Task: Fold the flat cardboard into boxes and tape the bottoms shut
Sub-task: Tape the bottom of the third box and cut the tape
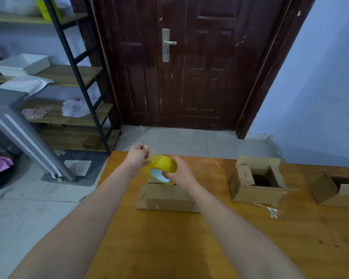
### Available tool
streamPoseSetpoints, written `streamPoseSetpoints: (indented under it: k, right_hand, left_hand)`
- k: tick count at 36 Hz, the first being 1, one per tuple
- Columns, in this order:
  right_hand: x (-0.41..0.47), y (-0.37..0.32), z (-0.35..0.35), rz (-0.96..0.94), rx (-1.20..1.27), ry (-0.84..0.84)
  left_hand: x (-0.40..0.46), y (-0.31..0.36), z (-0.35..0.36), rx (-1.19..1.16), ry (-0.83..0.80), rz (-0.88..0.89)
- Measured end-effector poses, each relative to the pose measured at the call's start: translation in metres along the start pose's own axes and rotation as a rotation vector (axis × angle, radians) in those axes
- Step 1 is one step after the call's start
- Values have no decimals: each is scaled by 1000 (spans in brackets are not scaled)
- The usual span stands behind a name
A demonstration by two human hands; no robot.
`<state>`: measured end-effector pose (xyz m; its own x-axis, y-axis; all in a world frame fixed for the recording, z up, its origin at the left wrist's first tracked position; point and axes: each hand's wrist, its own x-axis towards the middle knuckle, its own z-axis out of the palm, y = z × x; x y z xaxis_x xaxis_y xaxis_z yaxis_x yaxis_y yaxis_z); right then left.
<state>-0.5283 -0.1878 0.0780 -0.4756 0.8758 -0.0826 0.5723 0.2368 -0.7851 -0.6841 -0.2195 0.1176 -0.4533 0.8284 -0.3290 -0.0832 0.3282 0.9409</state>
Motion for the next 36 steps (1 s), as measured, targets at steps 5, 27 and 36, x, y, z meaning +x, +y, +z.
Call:
streamPoseSetpoints:
  k: [5,27,36]
  right_hand:
    - [5,-4,-26,-105,-81,18]
    - [14,-11,-77,20,-804,-54]
    - [0,27,-111,-60,-566,99]
  left_hand:
    - [-1,1,-5,-223,-38,-32]
    - [-21,39,52,-136,9,298]
    - [-22,55,44,-406,82,116]
